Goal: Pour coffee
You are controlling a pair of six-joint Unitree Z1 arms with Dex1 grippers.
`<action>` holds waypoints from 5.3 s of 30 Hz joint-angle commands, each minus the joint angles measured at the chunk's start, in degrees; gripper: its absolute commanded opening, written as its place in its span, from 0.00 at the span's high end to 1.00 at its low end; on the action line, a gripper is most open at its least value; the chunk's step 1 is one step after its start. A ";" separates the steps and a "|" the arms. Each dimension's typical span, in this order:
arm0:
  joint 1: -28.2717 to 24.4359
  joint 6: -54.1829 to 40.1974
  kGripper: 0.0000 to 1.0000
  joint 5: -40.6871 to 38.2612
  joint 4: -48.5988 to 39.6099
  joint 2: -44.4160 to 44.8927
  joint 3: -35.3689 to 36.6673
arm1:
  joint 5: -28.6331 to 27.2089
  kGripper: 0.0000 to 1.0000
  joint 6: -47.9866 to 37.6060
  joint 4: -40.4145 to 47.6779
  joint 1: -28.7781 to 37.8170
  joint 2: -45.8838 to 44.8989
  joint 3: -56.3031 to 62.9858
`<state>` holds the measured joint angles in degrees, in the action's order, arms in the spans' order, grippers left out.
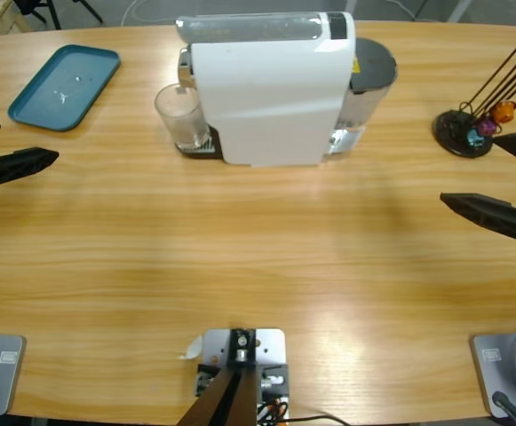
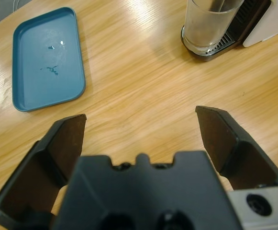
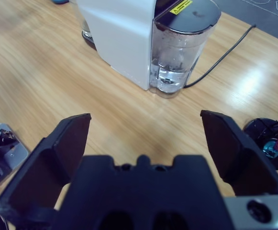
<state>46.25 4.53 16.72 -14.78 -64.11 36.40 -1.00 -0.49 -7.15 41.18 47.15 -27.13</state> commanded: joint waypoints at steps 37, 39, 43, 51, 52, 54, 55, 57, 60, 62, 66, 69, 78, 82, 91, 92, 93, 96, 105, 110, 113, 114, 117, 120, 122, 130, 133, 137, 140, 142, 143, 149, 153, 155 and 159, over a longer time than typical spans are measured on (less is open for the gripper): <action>0.25 -0.57 0.00 -10.34 22.29 -18.94 0.60 | -0.06 0.00 -1.79 0.74 0.22 1.98 2.08; 0.25 -0.57 0.00 -11.61 24.26 -21.55 0.92 | -0.06 0.00 -1.79 0.74 0.22 1.97 2.08; 0.25 -0.57 0.00 -14.00 27.90 -25.80 1.89 | -0.15 0.00 -1.97 0.74 0.22 1.98 2.08; 0.25 -1.19 0.00 -13.91 29.76 -30.55 5.17 | -0.50 0.00 -2.06 0.74 0.11 2.21 2.08; 0.25 -1.19 0.00 -13.91 29.86 -31.16 5.61 | -0.50 0.00 -2.06 0.74 0.06 2.25 2.08; 0.25 -1.33 0.00 -13.91 30.04 -32.09 6.32 | -0.50 0.00 -2.11 0.74 0.04 2.25 2.09; 0.25 -1.36 0.00 -13.86 30.18 -32.59 6.63 | -0.55 0.00 -2.14 0.74 0.04 2.28 2.09; 0.25 -1.36 0.00 -13.82 30.41 -33.27 6.91 | -0.59 0.00 -2.14 0.74 -0.05 2.48 2.08; 0.25 -1.36 0.00 -13.49 30.69 -33.99 7.09 | -0.59 0.00 -2.14 0.83 -0.26 2.60 2.08; 0.25 -1.35 0.00 -13.47 30.80 -34.57 7.11 | -0.59 0.00 -2.14 0.83 -0.36 2.69 2.08; -0.88 -1.31 0.00 -13.49 31.38 -35.80 7.11 | -0.53 0.00 -2.14 0.83 -0.52 2.78 2.08; -1.83 -1.36 0.00 -13.74 32.17 -36.42 7.16 | -0.50 0.00 -2.14 0.83 -0.57 3.00 2.08; -2.14 -2.03 0.00 -14.93 32.27 -39.07 8.99 | -0.50 0.00 -2.14 0.83 -0.80 3.13 2.08; -2.44 -2.42 0.00 -15.16 32.27 -40.07 9.62 | -0.50 0.00 -2.14 0.83 -0.87 3.21 2.08; -2.83 -2.26 0.00 -16.27 32.27 -41.87 10.61 | -0.55 0.00 -2.23 0.91 -1.19 3.48 2.08; -2.83 -2.24 0.03 -16.29 32.27 -41.95 10.62 | -0.50 0.00 -2.23 0.91 -1.19 3.48 2.08; -2.83 -2.24 0.10 -16.29 32.27 -42.13 10.62 | -0.53 0.00 -2.23 0.91 -1.19 3.53 2.08; -2.83 -2.24 0.32 -16.09 32.34 -42.89 10.62 | -0.50 0.00 -2.23 0.91 -1.19 3.57 2.08; -2.83 -2.52 0.52 -15.42 32.71 -44.57 10.97 | -0.50 0.00 -2.23 0.91 -1.36 3.57 2.08; -2.83 -2.59 0.52 -14.55 32.71 -43.33 10.34 | -0.50 0.00 -2.23 0.91 -1.45 3.57 2.08; -3.60 -1.77 0.52 -8.92 32.69 -39.76 7.46 | -0.50 0.00 -2.23 0.91 -1.45 3.57 2.08; -4.92 -0.82 0.52 -7.64 32.71 -38.17 5.95 | -0.50 0.00 -2.23 0.91 -1.45 3.57 2.08; -11.27 1.10 0.52 -6.97 32.71 -32.22 1.43 | -0.41 0.00 -2.23 0.91 -1.45 3.57 2.08; -16.96 0.92 0.52 -6.97 32.71 -26.57 0.87 | -0.27 0.00 -2.23 0.91 -1.45 3.57 2.08; -21.34 1.01 0.52 -7.34 32.71 -23.95 2.06 | -0.15 0.00 -2.23 0.91 -1.45 3.57 2.08; -29.90 4.05 0.51 -8.69 33.82 -28.58 5.03 | -0.06 0.00 -2.23 0.91 -1.45 3.04 2.08; -32.15 6.88 0.51 -8.73 35.59 -32.39 5.00 | -0.08 0.00 -2.23 0.91 -1.45 2.78 2.08; -34.59 7.51 0.51 -9.01 38.88 -36.56 5.00 | -0.06 0.00 -2.23 0.91 -1.45 2.95 2.08; -35.77 7.04 0.51 -9.17 43.58 -39.72 4.35 | -0.06 0.00 -2.32 0.91 -1.45 2.86 2.08; -35.79 6.48 0.51 -9.08 47.58 -41.62 3.86 | -0.06 0.00 -2.32 0.91 -1.45 2.86 2.08; -35.79 6.39 0.51 -9.04 49.80 -42.73 3.56 | -0.06 0.00 -2.34 0.91 -1.45 2.93 2.08; -35.79 5.35 0.51 -10.99 59.17 -47.77 1.59 | -0.15 0.00 -2.49 0.91 -1.45 3.09 2.08; -35.80 5.63 0.51 -12.80 59.03 -49.18 0.94 | -0.15 0.00 -2.49 0.91 -1.45 3.21 2.08; -36.23 5.72 0.51 -14.28 58.60 -49.81 0.76 | -0.15 0.00 -2.49 0.91 -1.50 3.21 2.06; -37.25 5.75 0.51 -16.46 57.73 -50.46 0.69 | -0.15 0.00 -2.49 0.91 -1.54 3.21 2.04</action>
<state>10.80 10.44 3.47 43.25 -111.14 38.20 -1.00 -2.31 -6.73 40.49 49.45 -26.60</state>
